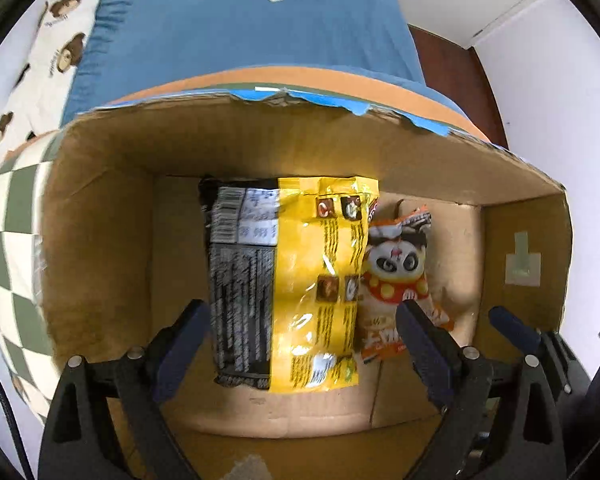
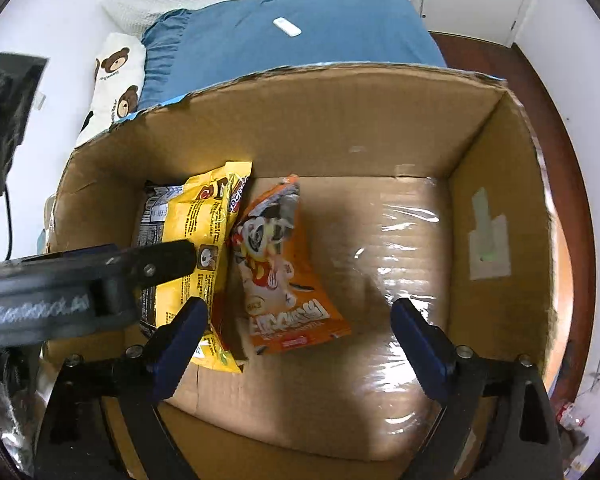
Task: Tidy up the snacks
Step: 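Carry both bags into the cardboard box and open both tools to release them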
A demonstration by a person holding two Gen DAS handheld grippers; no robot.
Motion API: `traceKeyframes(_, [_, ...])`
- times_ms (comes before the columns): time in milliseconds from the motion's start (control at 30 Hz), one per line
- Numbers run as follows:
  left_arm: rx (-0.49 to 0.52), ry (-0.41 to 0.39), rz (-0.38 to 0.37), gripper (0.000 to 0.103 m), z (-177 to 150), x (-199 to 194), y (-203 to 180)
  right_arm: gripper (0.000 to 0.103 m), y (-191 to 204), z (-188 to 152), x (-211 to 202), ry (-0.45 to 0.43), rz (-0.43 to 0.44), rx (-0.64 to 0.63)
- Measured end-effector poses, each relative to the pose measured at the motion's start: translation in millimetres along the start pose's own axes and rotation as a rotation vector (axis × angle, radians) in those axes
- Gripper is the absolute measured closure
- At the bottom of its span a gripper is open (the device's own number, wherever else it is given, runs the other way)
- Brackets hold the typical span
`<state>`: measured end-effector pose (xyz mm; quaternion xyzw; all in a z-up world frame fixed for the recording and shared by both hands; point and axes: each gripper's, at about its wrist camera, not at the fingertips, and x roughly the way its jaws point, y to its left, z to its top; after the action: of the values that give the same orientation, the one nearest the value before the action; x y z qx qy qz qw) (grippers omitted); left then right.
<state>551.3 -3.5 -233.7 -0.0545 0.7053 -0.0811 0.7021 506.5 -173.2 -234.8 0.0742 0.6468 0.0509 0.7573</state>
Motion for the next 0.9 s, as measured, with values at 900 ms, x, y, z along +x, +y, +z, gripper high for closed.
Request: traceKeyframes(900, [0.055, -0.489, 0.085, 0.008, -178, -157, 17, 0.008, 35, -123, -147, -0.327, -0.093, -0.063])
